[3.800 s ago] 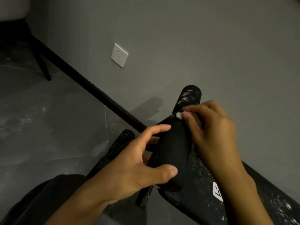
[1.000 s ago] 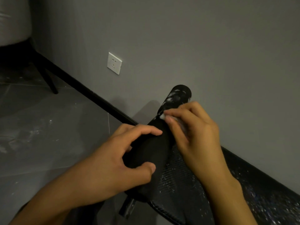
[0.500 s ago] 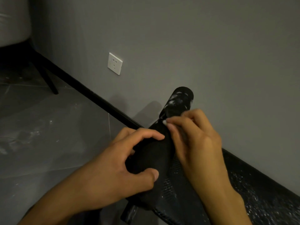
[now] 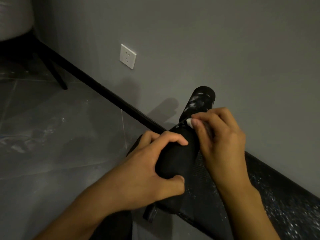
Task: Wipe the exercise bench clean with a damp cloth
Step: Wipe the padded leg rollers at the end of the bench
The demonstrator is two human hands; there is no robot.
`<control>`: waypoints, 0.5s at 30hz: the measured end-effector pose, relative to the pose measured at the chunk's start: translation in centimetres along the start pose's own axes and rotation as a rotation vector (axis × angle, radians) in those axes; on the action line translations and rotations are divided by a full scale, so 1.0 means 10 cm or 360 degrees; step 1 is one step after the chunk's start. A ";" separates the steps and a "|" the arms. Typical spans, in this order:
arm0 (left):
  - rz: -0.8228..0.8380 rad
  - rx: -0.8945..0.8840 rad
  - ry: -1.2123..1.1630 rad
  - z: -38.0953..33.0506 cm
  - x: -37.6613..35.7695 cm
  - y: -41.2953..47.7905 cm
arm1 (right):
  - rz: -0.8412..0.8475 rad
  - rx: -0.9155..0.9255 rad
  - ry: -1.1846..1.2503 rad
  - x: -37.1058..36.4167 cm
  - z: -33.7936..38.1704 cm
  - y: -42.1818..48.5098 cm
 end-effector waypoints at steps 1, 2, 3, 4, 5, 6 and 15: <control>-0.0004 0.0021 0.0030 -0.02 0.00 0.00 | 0.0008 -0.0009 0.0025 0.00 -0.01 0.00; -0.0026 0.0032 0.0075 -0.05 0.02 0.00 | 0.0014 -0.0015 0.0050 0.00 -0.01 0.00; -0.0062 0.0040 0.0138 -0.07 0.05 0.02 | 0.0020 -0.0022 0.0077 0.00 -0.02 0.01; -0.0108 0.0049 0.0200 -0.10 0.09 0.06 | 0.0031 -0.0027 0.0106 -0.01 -0.04 0.02; -0.0154 0.0061 0.0256 -0.11 0.13 0.11 | 0.0042 -0.0038 0.0132 -0.01 -0.07 0.03; -0.0205 0.0070 0.0308 -0.14 0.16 0.17 | 0.0052 -0.0073 0.0162 0.01 -0.13 0.04; -0.0574 0.0085 0.0653 -0.38 0.23 0.35 | -0.0053 -0.0178 0.0614 -0.01 -0.51 0.03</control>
Point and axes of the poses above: each hand's wrist, its own y-axis towards the middle knuckle, its own x-axis out of the back of the hand, z = x × y, the point moved 10 cm from there along y, towards the middle knuckle, and after that the axes turned 15 degrees about z, right-handed, at the moved point
